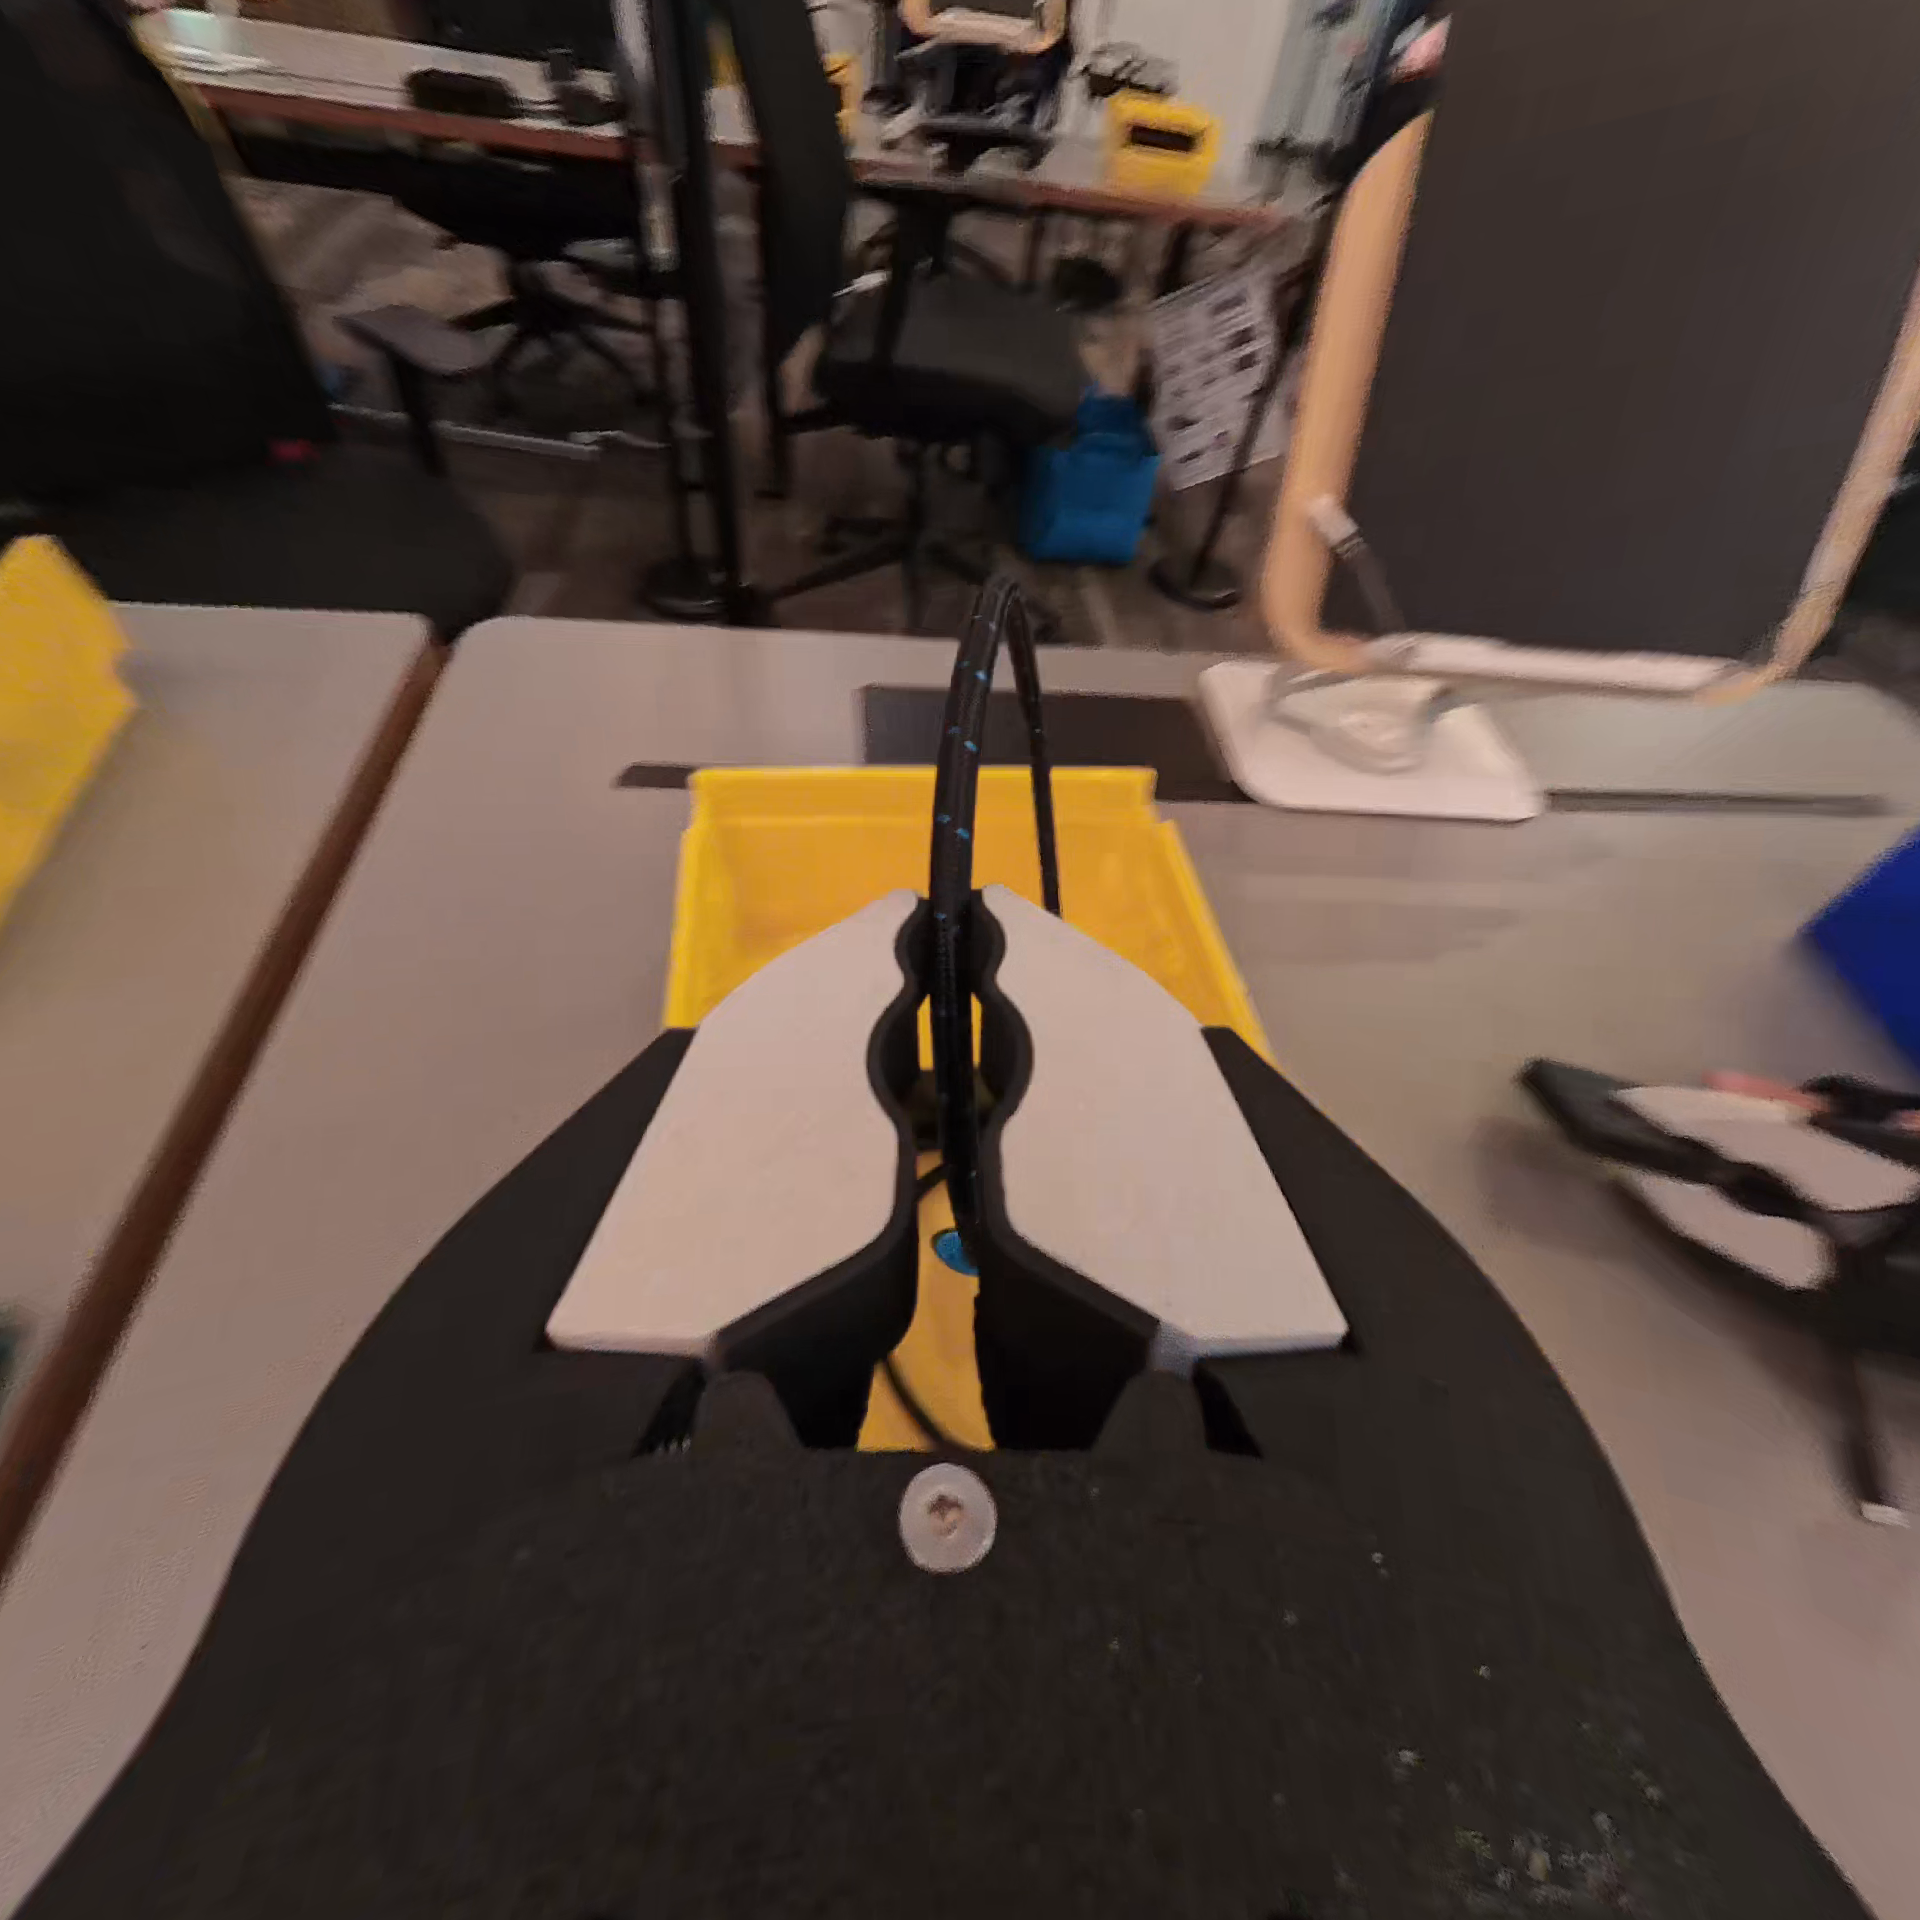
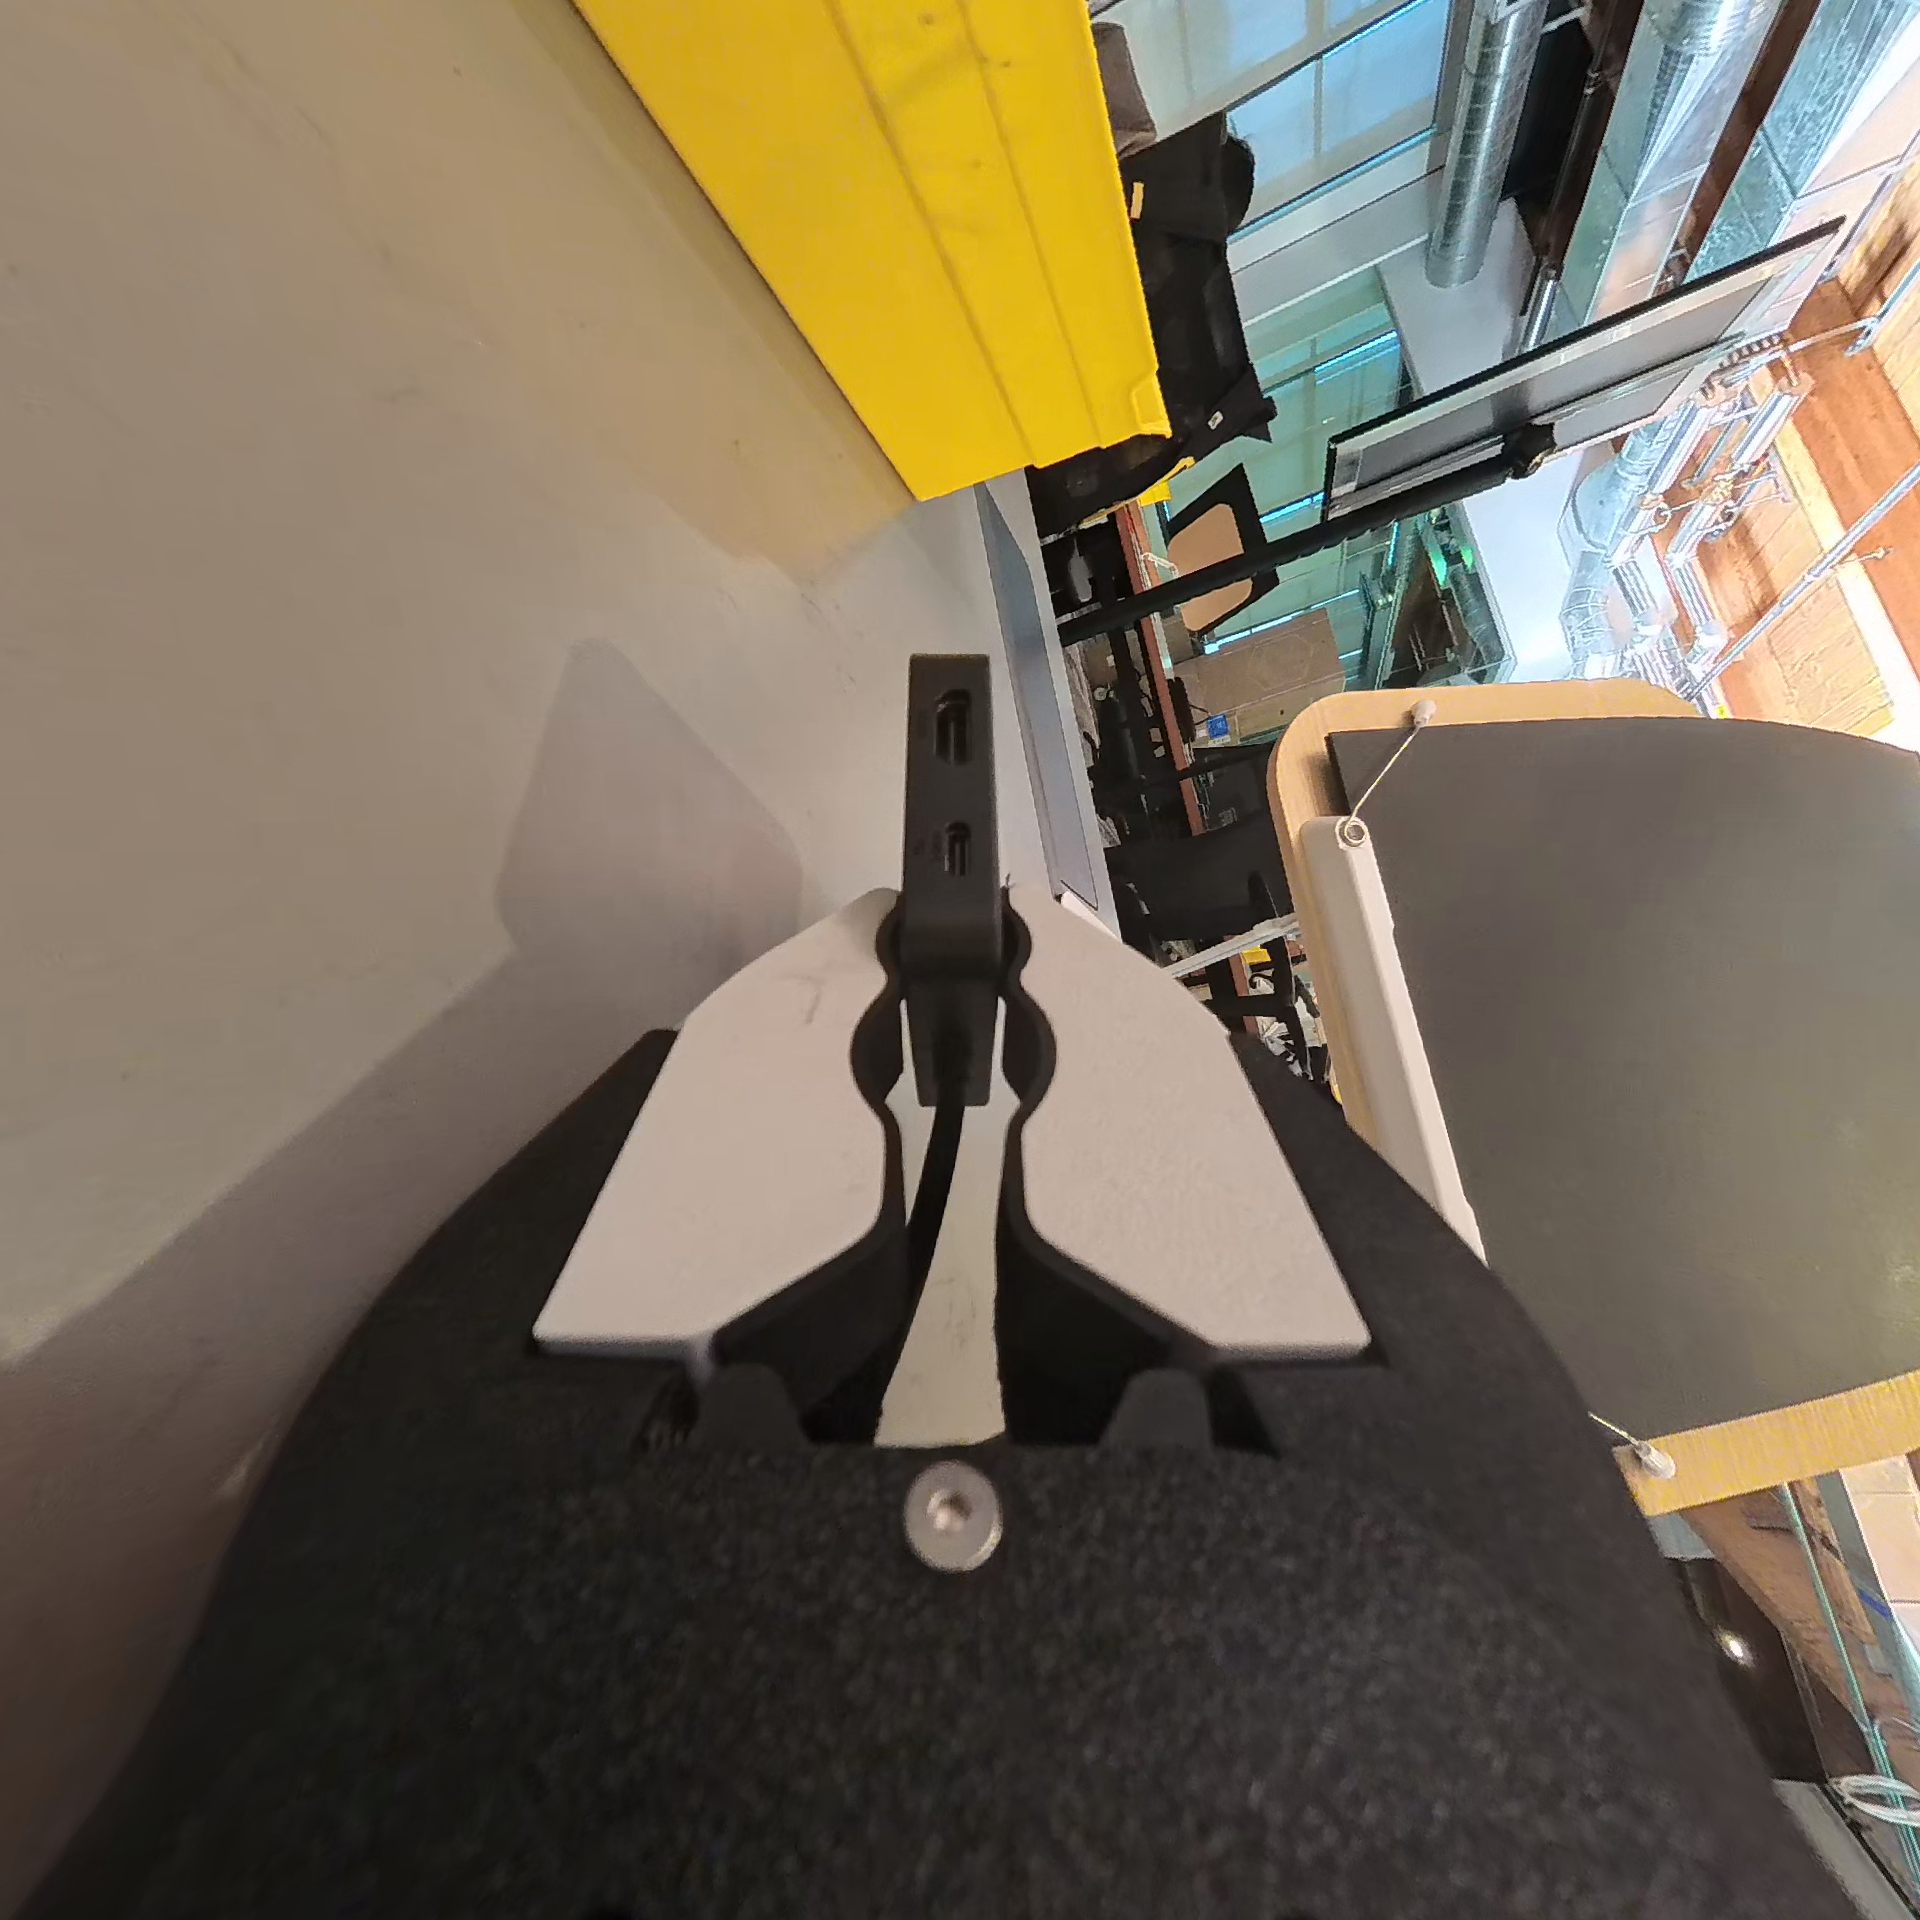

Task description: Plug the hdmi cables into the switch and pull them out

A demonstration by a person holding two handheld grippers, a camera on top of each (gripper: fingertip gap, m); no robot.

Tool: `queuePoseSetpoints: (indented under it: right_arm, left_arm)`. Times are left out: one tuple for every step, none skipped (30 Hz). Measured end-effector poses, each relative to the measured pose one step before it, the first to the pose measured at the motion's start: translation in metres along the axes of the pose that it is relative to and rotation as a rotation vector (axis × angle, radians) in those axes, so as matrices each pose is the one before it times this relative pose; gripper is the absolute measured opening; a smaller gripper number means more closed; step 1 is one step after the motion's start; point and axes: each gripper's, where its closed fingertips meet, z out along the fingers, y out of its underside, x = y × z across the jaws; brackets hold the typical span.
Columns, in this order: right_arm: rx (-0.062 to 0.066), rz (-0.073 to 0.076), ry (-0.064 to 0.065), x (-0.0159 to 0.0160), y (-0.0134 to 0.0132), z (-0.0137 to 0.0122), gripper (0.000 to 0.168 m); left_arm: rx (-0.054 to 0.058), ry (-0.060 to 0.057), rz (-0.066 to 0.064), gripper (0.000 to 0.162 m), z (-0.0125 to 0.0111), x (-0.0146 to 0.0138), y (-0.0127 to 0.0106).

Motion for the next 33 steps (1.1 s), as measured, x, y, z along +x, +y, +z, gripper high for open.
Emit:
queuePoseSetpoints:
  right_arm:
    - [0.0017,0.0002,-0.0013,-0.00015,-0.00013,0.00008,0.014]
    - [0.0015,0.0003,-0.0015,-0.00015,-0.00014,0.00029,0.014]
    - [-0.0001,0.0003,-0.0007,0.00007,-0.00001,0.00038,0.014]
    - [-0.0006,0.0005,0.0003,0.00024,0.00024,0.00027,0.014]
    - [-0.0010,0.0015,0.0001,0.00008,0.00024,0.00006,0.014]
    - [-0.0012,0.0010,0.0019,0.00042,0.00025,-0.00019,0.014]
    - [-0.0010,-0.0004,0.0031,0.00053,0.00021,-0.00034,0.014]
    - [-0.0001,-0.0001,0.0026,0.00043,0.00003,-0.00015,0.014]
    - [0.0008,0.0012,0.0008,0.00021,-0.00012,-0.00010,0.014]
    - [0.0002,0.0011,0.0013,0.00039,-0.00006,-0.00007,0.014]
    - [0.0012,0.0020,0.0022,0.00057,-0.00007,-0.00018,0.014]
    - [0.0028,0.0049,0.0011,0.00052,-0.00031,-0.00015,0.014]
    - [0.0019,0.0060,0.0007,0.00065,-0.00010,-0.00032,0.014]
    - [0.0006,0.0048,0.0005,0.00042,0.00012,-0.00023,0.014]
    - [-0.0003,0.0026,0.0001,0.00023,0.00021,-0.00009,0.014]
    - [-0.0008,0.0003,-0.0001,-0.00006,0.00013,-0.00028,0.014]
    - [-0.0002,-0.0019,-0.0005,-0.00023,-0.00012,-0.00010,0.014]
    - [0.0007,-0.0030,-0.0012,-0.00051,-0.00030,-0.00015,0.014]
    - [0.0004,-0.0035,-0.0021,-0.00071,-0.00031,-0.00012,0.014]
    - [0.0003,-0.0043,-0.0002,-0.00036,-0.00018,-0.00007,0.014]
    - [0.0001,-0.0036,0.0000,-0.00041,-0.00019,-0.00017,0.014]
    - [-0.0004,-0.0019,-0.0019,-0.00048,0.00003,-0.00013,0.014]
    - [-0.0012,-0.0019,-0.0007,-0.00025,0.00024,-0.00013,0.014]
    - [-0.0014,-0.0014,0.0015,0.00009,0.00023,-0.00016,0.014]
    - [-0.0011,0.0010,0.0007,0.00017,0.00011,0.00021,0.014]
    - [-0.0002,0.0018,-0.0008,0.00006,0.00012,0.00019,0.014]
    - [-0.0005,0.0001,-0.0011,-0.00012,0.00022,0.00035,0.014]
    - [-0.0007,-0.0016,-0.0007,-0.00011,0.00010,0.00042,0.014]
    - [0.0007,-0.0012,-0.0017,-0.00026,-0.00007,0.00052,0.014]
    - [0.0018,0.0002,-0.0025,-0.00040,-0.00023,0.00037,0.014]
    - [0.0004,0.0003,-0.0027,-0.00031,-0.00006,0.00034,0.014]
    - [-0.0008,-0.0009,0.0002,-0.00010,0.00013,0.00010,0.014]
    - [-0.0001,0.0002,0.0002,-0.00007,-0.00007,-0.00028,0.014]
  left_arm:
    - [0.0313,0.0434,-0.0246,0.006,-0.00314,0.00818,-0.01388]
    - [0.0379,0.0361,-0.0194,0.006,-0.00483,0.00904,-0.01615]
    - [0.0462,0.0362,-0.0190,0.006,-0.00629,0.01087,-0.01688]
    - [0.0490,0.0414,-0.0285,0.005,-0.00732,0.01336,-0.01536]
    - [0.0456,0.0412,-0.0425,0.005,-0.00818,0.01455,-0.01150]
    - [0.0425,0.0356,-0.0525,0.005,-0.00946,0.01513,-0.00633]
    - [0.0409,0.0300,-0.0631,0.006,-0.01109,0.01467,0.00000]
    - [0.0354,0.0088,-0.0679,0.006,-0.01256,0.01153,0.00781]
    - [0.0195,-0.0144,-0.0631,0.006,-0.01333,0.00684,0.01671]
    - [0.0079,-0.0237,-0.0585,0.006,-0.01379,0.00281,0.02399]
    - [0.0054,-0.0385,-0.0561,0.005,-0.01447,-0.00259,0.02814]
    - [0.0043,-0.0535,-0.0481,0.006,-0.01462,-0.00770,0.02970]
    - [-0.0030,-0.0586,-0.0344,0.005,-0.01344,-0.01071,0.03006]
    - [-0.0132,-0.0602,-0.0292,0.006,-0.01132,-0.01272,0.02937]
    - [-0.0146,-0.0546,-0.0372,0.006,-0.00894,-0.01379,0.02676]
    - [-0.0155,-0.0411,-0.0408,0.006,-0.00625,-0.01311,0.02388]
    - [-0.0227,-0.0327,-0.0331,0.006,-0.00330,-0.01270,0.02114]
    - [-0.0175,-0.0227,-0.0292,0.006,-0.00197,-0.01112,0.01603]
    - [-0.0127,-0.0092,-0.0293,0.006,-0.00179,-0.00805,0.01135]
    - [-0.0263,-0.0018,-0.0223,0.006,-0.00067,-0.00518,0.00996]
    - [-0.0320,0.0015,-0.0092,0.006,0.00004,-0.00271,0.00879]
    - [-0.0252,-0.0048,0.0052,0.006,-0.00047,-0.00168,0.00704]
    - [-0.0145,-0.0033,0.0169,0.006,-0.00127,0.00032,0.00524]
    - [-0.0057,-0.0006,0.0237,0.006,-0.00224,0.00187,0.00345]
    - [0.0046,0.0018,0.0240,0.006,-0.00274,0.00291,0.00094]
    - [0.0159,0.0069,0.0153,0.006,-0.00256,0.00357,-0.00179]
    - [0.0264,0.0119,-0.0005,0.006,-0.00181,0.00377,-0.00435]
    - [0.0360,0.0148,-0.0225,0.005,-0.00004,0.00302,-0.00786]
    - [0.0453,0.0135,-0.0499,0.006,0.00204,0.00118,-0.01145]
    - [0.0549,0.0258,-0.0780,0.006,0.00362,0.00118,-0.01379]
    - [0.0644,0.0444,-0.0895,0.006,0.00406,0.00221,-0.01391]
    - [0.0643,0.0442,-0.0710,0.005,0.00356,0.00146,-0.01060]
    - [0.0334,0.0278,-0.0362,0.006,0.00245,-0.00102,-0.00279]
